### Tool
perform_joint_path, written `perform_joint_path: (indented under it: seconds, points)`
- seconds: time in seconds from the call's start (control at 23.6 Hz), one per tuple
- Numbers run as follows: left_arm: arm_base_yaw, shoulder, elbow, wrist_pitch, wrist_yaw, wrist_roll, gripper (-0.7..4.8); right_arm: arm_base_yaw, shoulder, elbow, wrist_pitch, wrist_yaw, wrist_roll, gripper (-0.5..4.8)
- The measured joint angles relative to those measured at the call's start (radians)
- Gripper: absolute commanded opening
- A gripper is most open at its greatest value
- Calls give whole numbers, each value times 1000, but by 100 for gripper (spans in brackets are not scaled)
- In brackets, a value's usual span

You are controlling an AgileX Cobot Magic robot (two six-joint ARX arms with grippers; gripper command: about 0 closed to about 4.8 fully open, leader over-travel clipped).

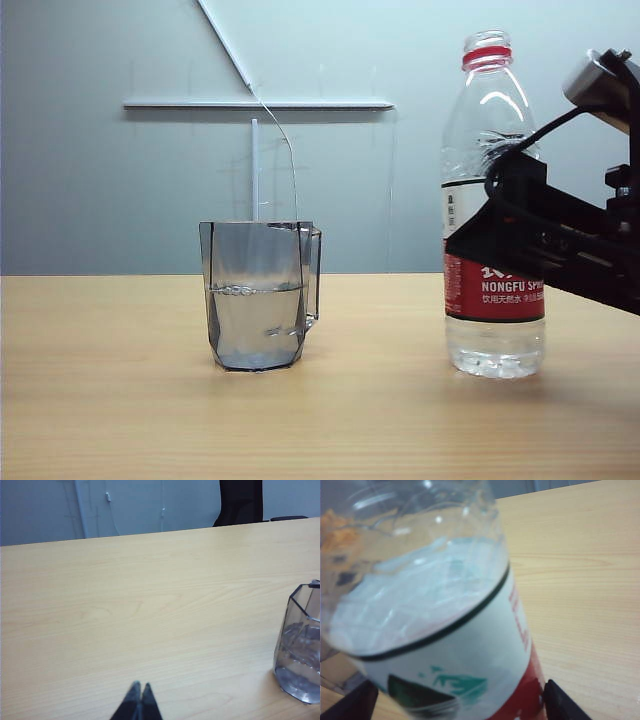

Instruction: Pick up the mineral water bottle on the table and pour water into the mug until it's half full.

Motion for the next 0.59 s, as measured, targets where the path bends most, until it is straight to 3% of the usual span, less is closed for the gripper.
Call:
perform_joint_path:
  seconds: [0.59]
  points:
    - [0,0,0,0,0,0,-2,24,-7,0,-15,47,1,479]
